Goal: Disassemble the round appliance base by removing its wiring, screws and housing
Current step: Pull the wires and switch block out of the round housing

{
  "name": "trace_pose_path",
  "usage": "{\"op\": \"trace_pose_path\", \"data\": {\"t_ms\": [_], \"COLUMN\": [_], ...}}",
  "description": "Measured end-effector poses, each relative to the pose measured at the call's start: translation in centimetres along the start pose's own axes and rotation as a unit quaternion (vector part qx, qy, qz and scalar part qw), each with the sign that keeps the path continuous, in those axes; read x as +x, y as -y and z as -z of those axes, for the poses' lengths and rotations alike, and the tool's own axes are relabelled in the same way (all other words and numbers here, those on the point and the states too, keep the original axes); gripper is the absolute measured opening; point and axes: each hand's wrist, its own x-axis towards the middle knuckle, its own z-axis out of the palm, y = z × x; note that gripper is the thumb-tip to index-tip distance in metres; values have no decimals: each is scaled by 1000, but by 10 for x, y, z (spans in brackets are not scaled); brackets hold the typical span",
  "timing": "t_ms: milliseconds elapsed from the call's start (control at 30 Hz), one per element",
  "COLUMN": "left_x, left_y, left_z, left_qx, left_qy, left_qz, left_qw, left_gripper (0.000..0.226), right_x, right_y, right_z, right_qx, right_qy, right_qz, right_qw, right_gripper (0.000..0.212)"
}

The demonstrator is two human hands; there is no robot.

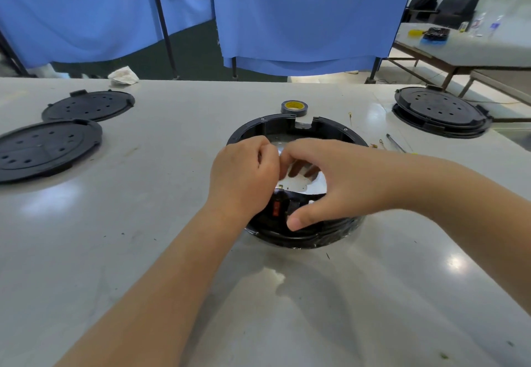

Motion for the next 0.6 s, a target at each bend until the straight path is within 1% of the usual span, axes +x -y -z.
{"op": "trace_pose_path", "data": {"t_ms": [133, 267, 300, 367, 400, 500, 600], "left_x": [0, -1, -1, -1, -1, -1, -1], "left_y": [0, 0, 1, 1, 1, 0, 1], "left_z": [0, 0, 0, 1, 1, 0, 0], "left_qx": [-11, -13, -12, -12, -13, -17, -18], "left_qy": [-7, -5, -6, -7, -7, -6, -5], "left_qz": [3, -1, 0, 2, 2, 5, 2], "left_qw": [1000, 1000, 1000, 1000, 1000, 1000, 1000], "left_gripper": [39, 40, 40, 39, 39, 38, 39], "right_x": [-18, -26, -26, -23, -22, -22, -24], "right_y": [-2, -2, -1, 1, 1, 3, 2], "right_z": [-17, -33, -35, -38, -39, -37, -35], "right_qx": [-63, -140, -187, -297, -329, -351, -361], "right_qy": [-46, -68, -78, -94, -104, -114, -109], "right_qz": [50, 86, 97, 130, 151, 190, 203], "right_qw": [996, 984, 974, 941, 926, 910, 904], "right_gripper": [31, 30, 30, 35, 39, 41, 35]}}
